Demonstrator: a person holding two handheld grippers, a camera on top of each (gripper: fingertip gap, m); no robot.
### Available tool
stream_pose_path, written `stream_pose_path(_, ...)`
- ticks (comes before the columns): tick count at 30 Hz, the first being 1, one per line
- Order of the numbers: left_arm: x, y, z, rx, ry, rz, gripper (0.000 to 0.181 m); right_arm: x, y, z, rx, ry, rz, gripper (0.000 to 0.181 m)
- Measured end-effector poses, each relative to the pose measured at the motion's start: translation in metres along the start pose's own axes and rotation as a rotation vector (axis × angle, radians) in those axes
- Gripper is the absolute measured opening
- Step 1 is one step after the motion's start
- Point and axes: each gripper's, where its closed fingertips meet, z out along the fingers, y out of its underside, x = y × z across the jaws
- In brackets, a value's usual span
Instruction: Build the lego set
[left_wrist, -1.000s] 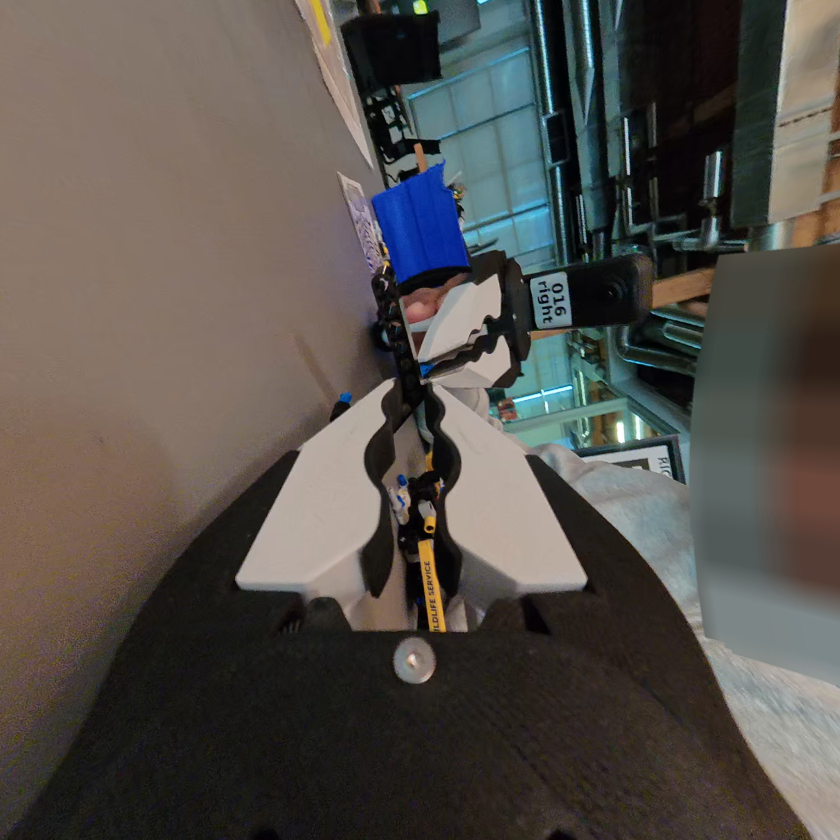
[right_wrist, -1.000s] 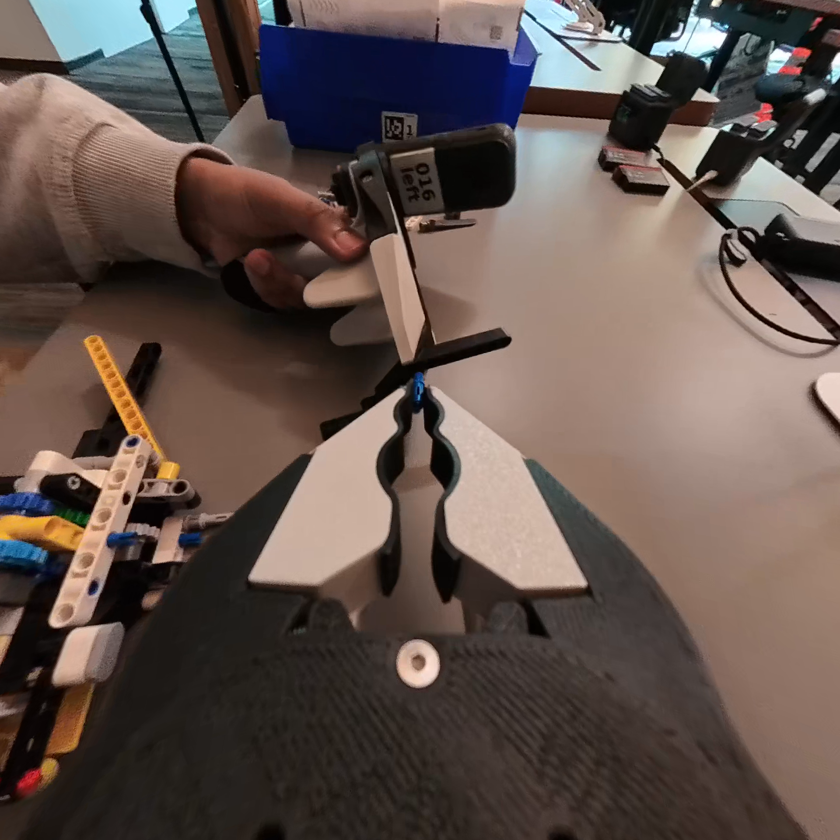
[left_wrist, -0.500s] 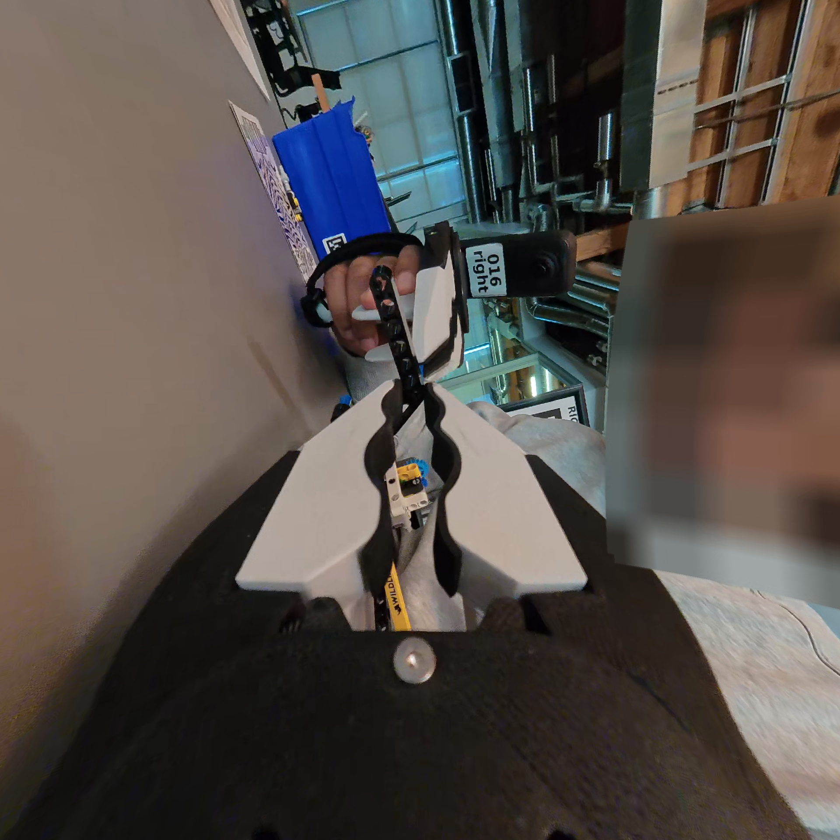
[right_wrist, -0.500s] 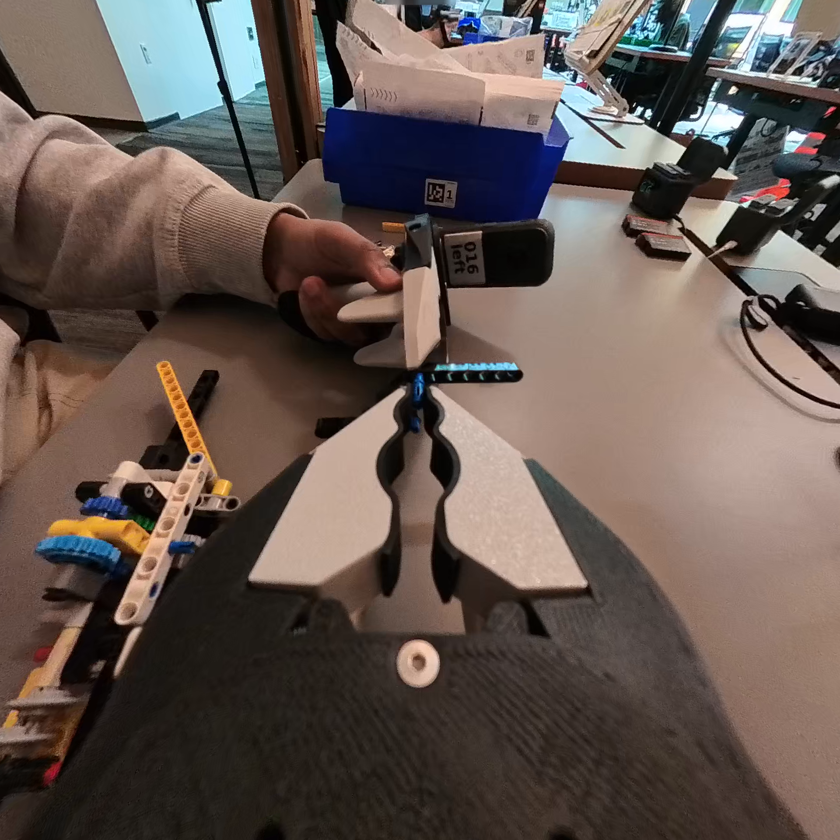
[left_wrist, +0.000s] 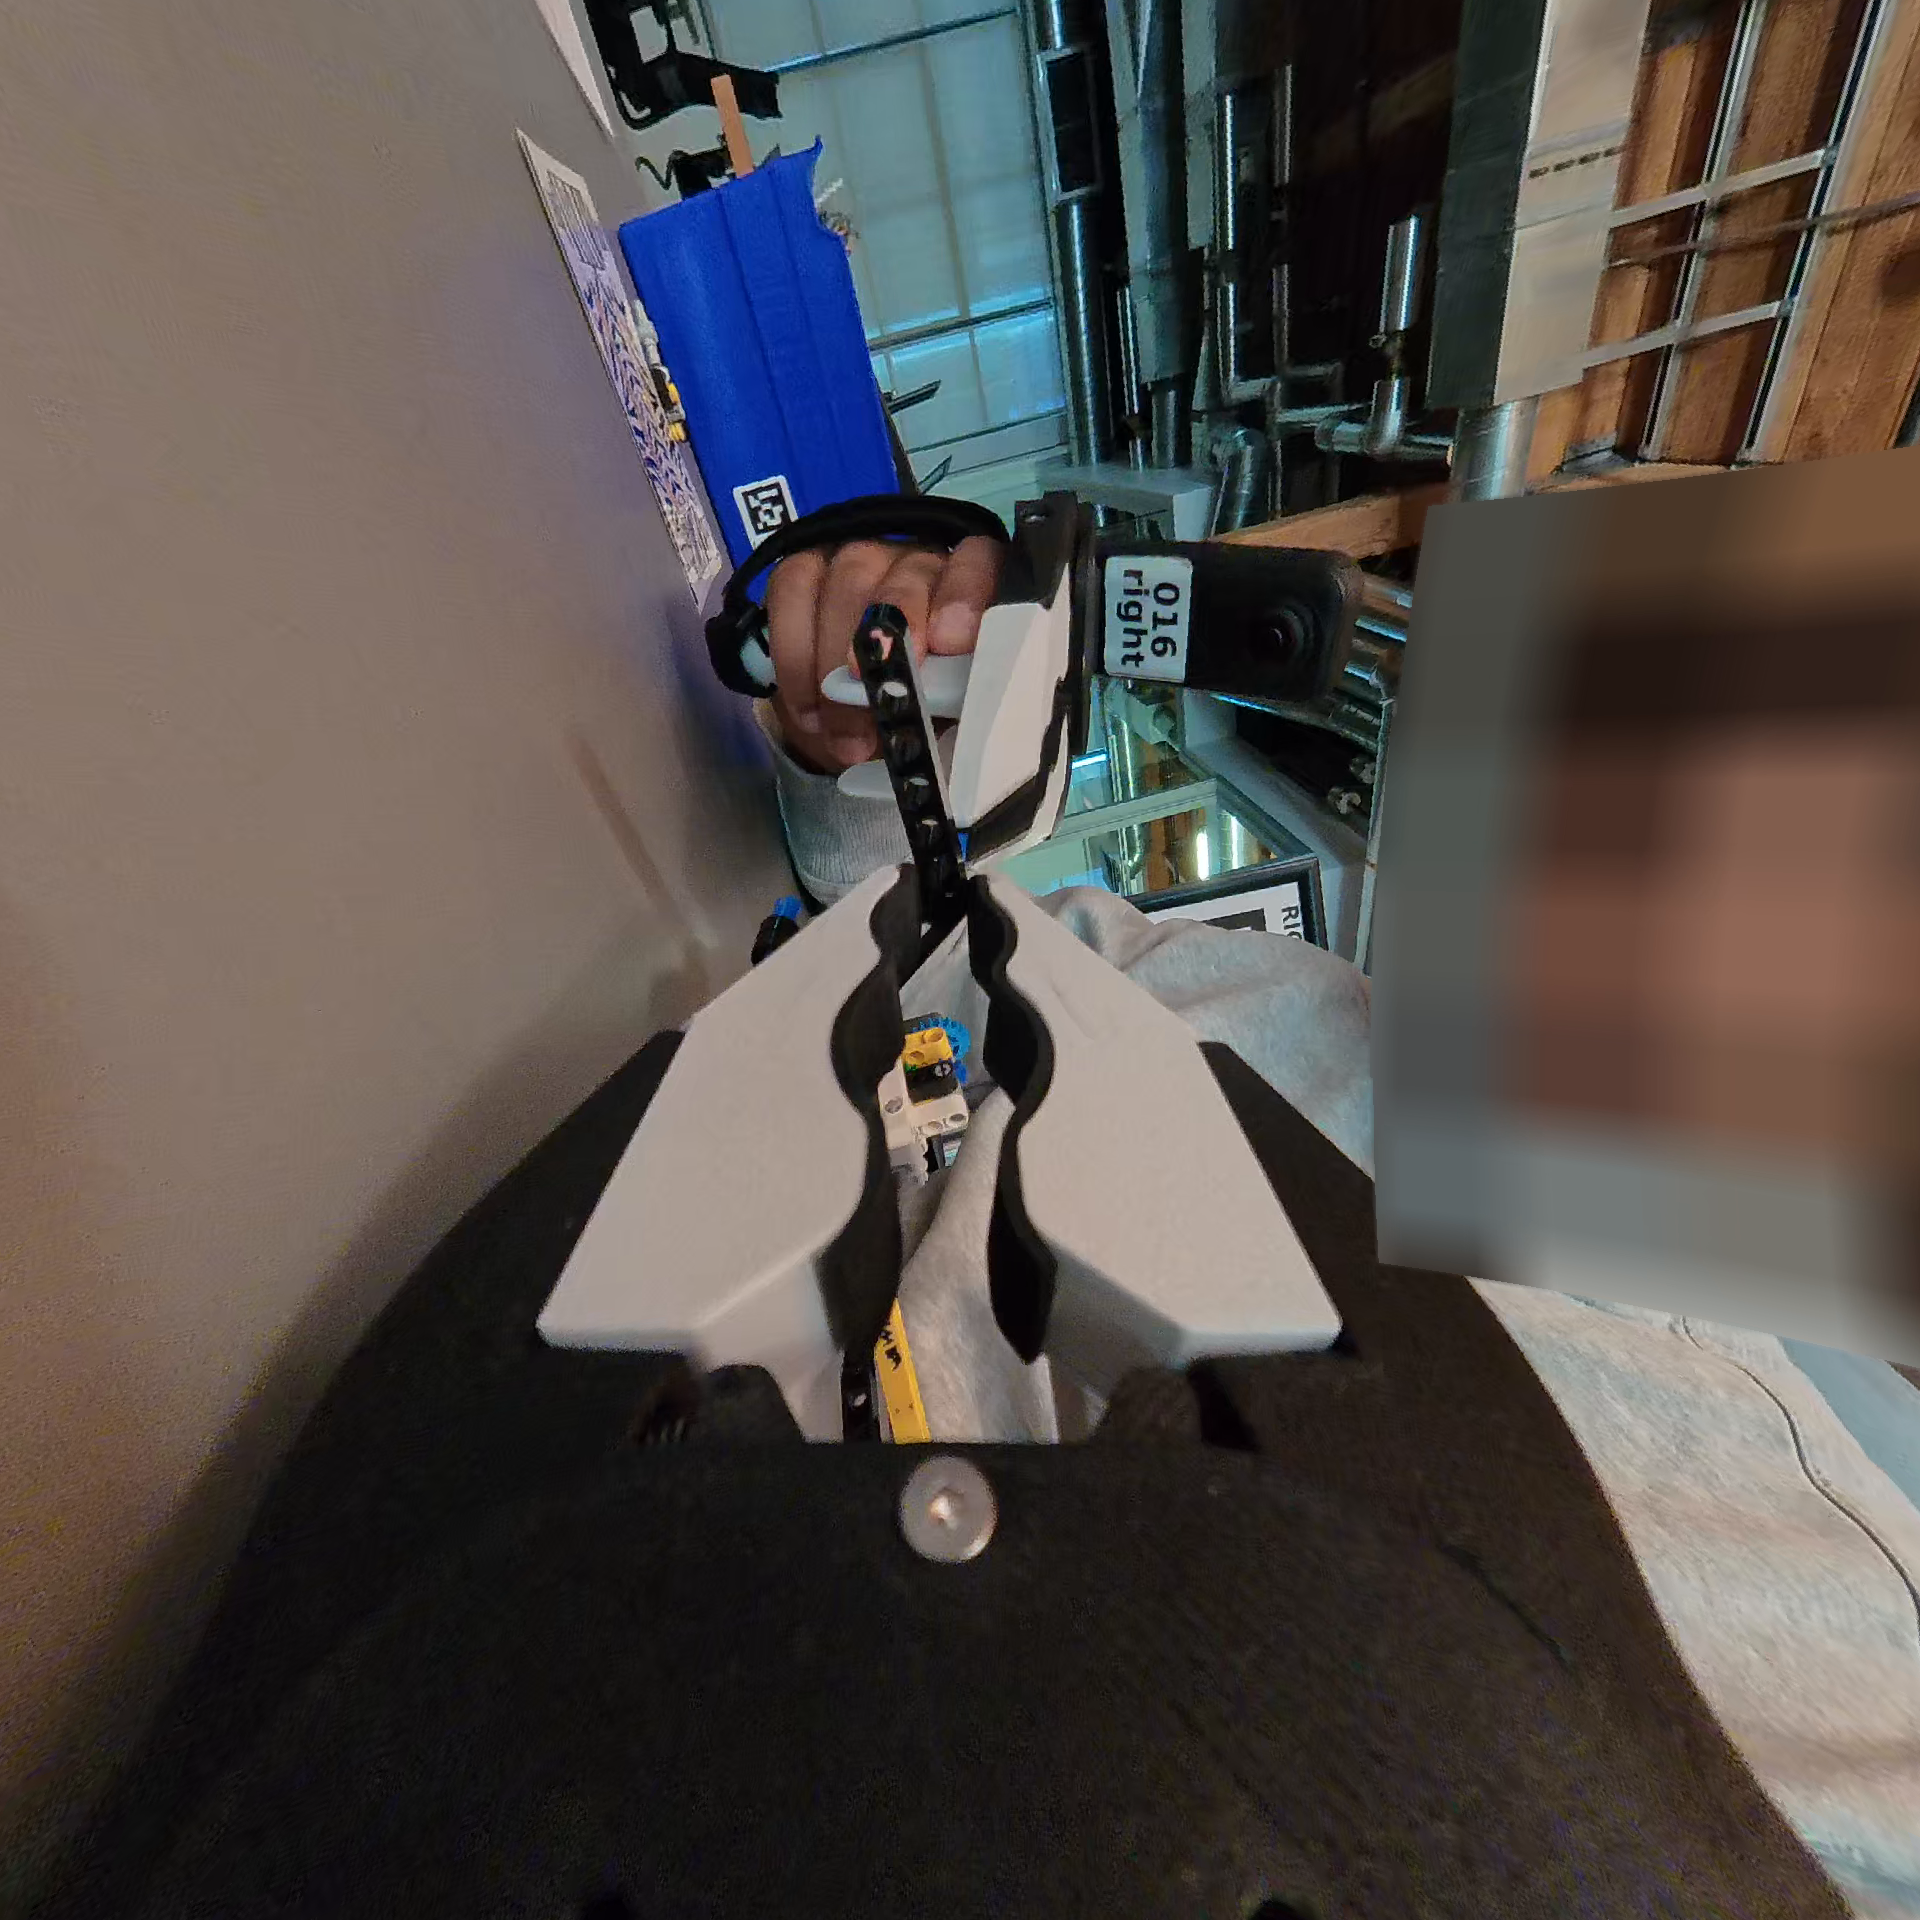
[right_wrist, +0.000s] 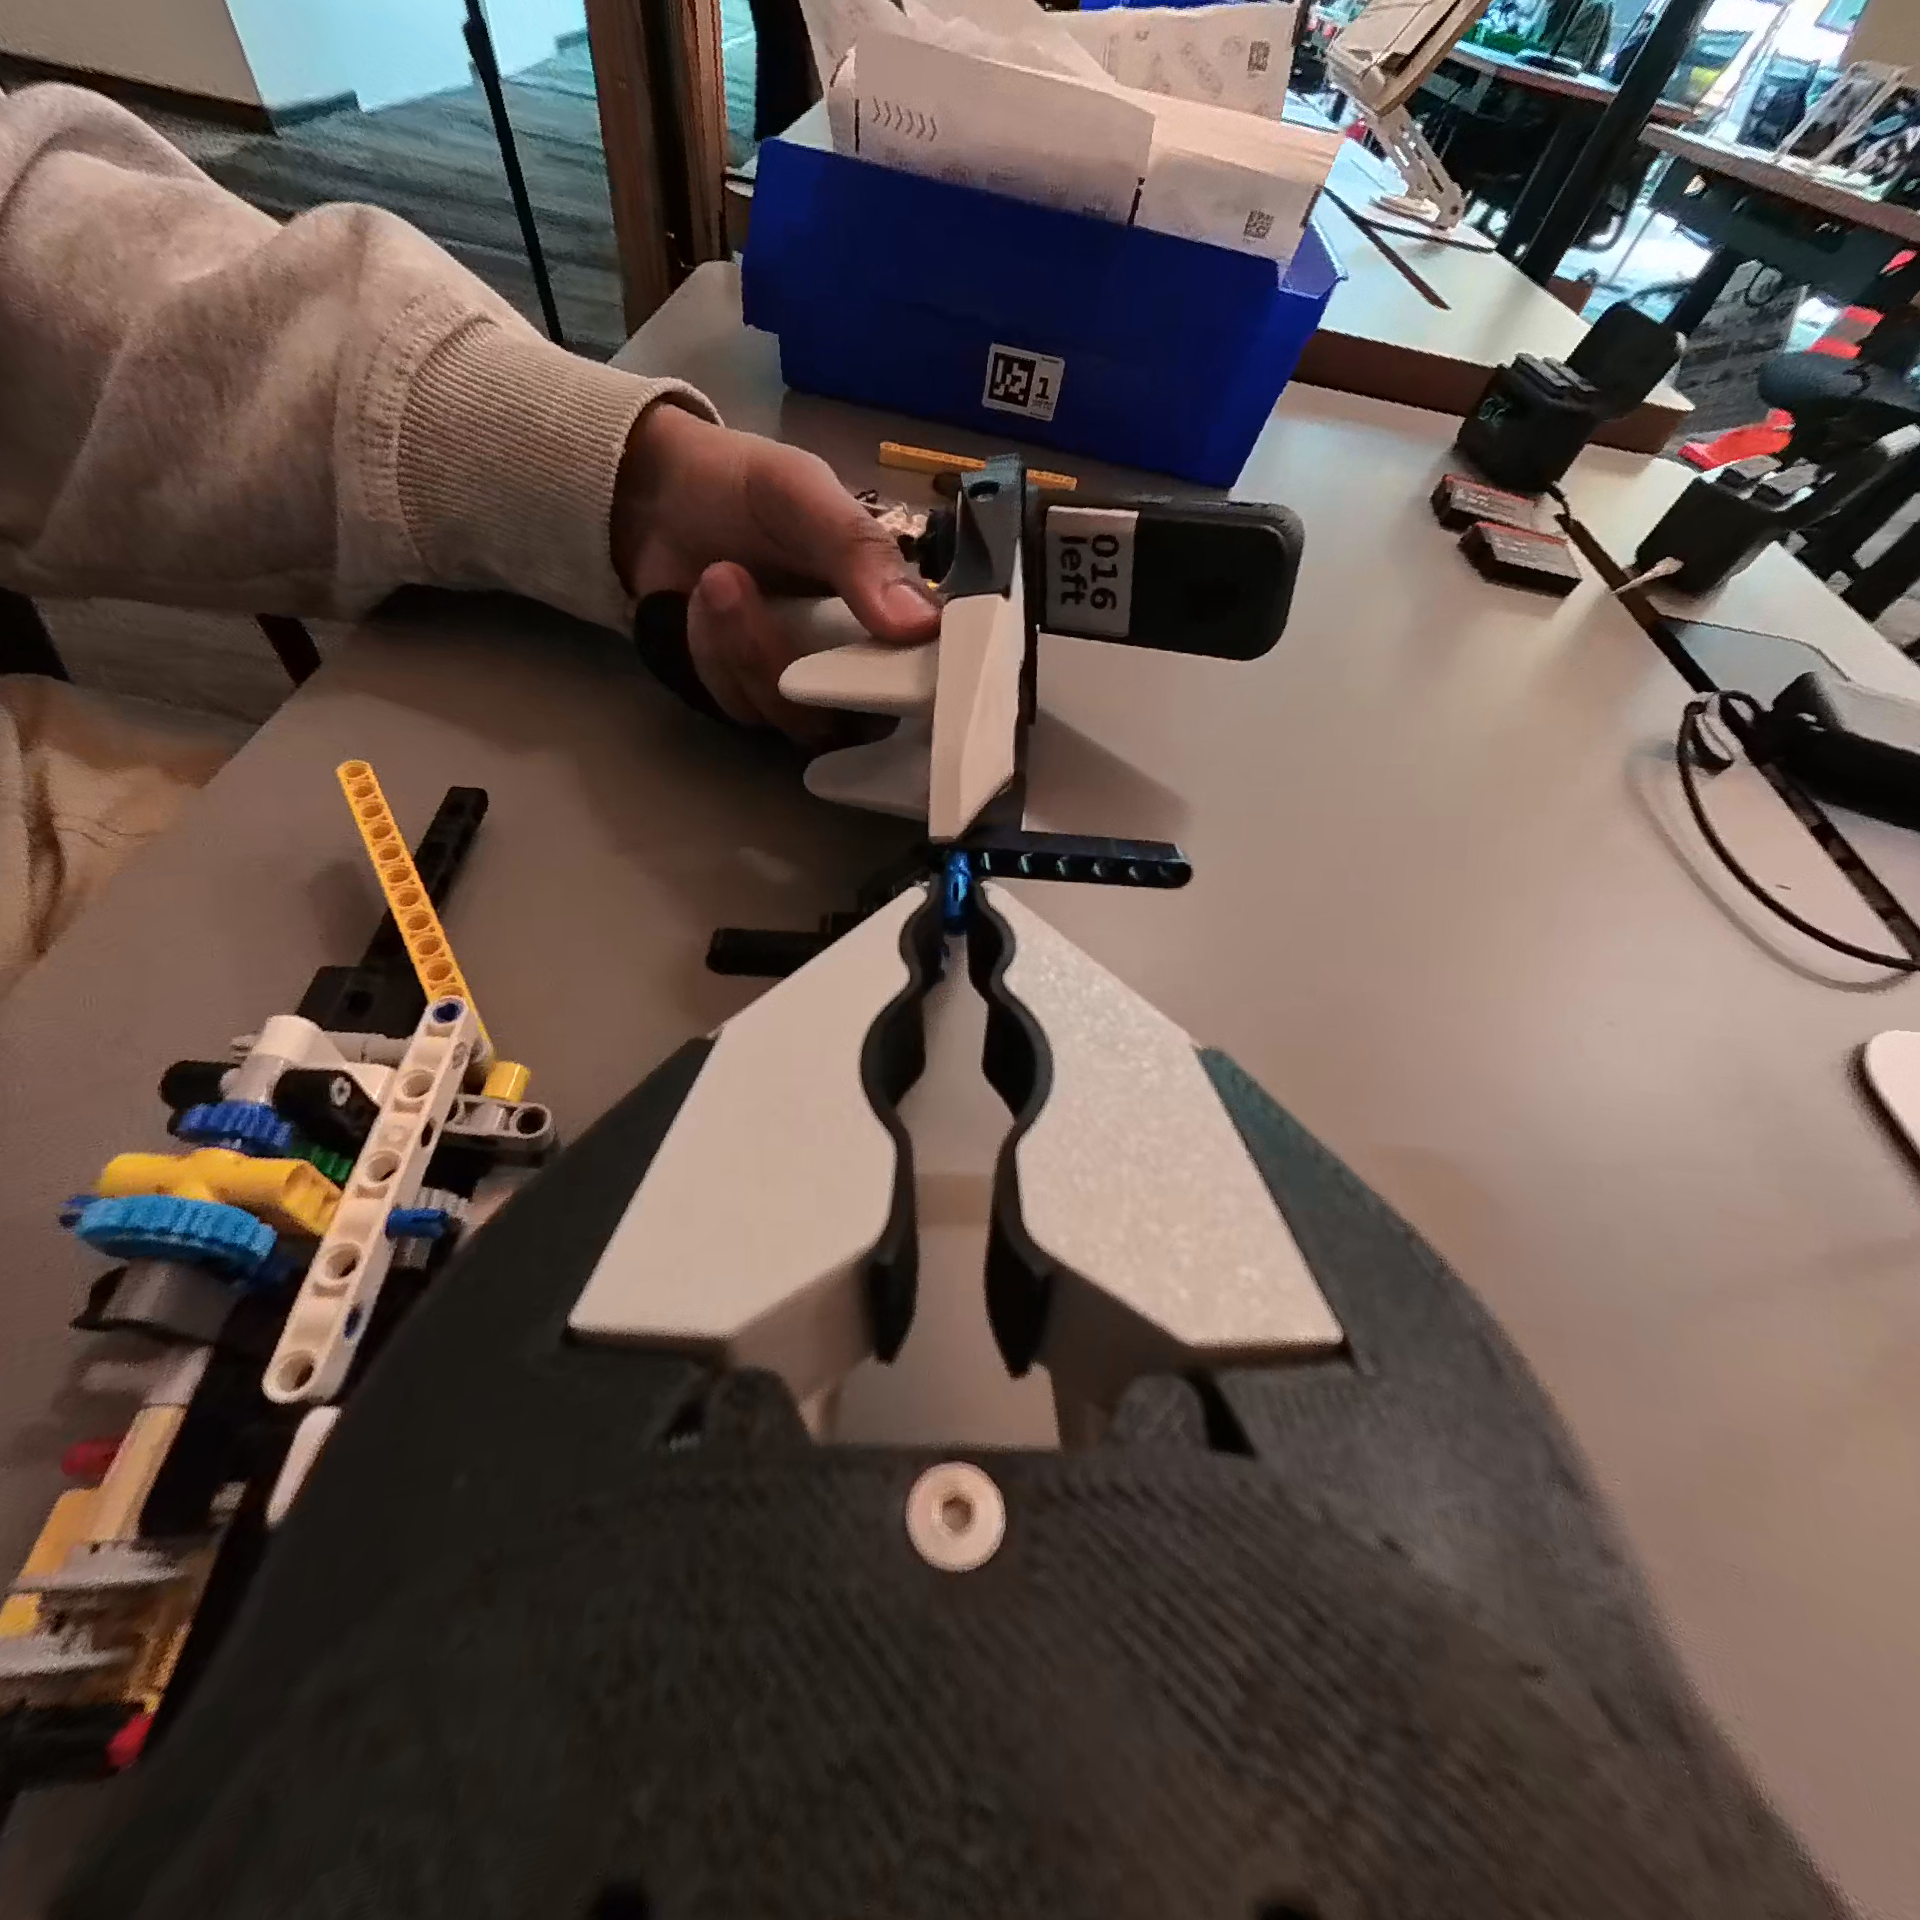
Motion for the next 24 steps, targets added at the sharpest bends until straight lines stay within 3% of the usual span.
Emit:
stream_pose_path(1, 0.000, 0.001, 0.000, -0.004, 0.000, 0.000, 0.008, -0.001, 0.000, 0.000, 0.010, -0.011, 0.015, 0.002)
stream_pose_path(11, -0.009, 0.003, 0.002, -0.022, -0.084, 0.035, 0.007, -0.003, 0.004, 0.001, 0.034, -0.077, 0.131, 0.002)
stream_pose_path(24, 0.005, 0.001, 0.000, -0.008, 0.025, 0.012, 0.007, -0.002, -0.003, -0.001, 0.097, -0.096, 0.175, 0.002)
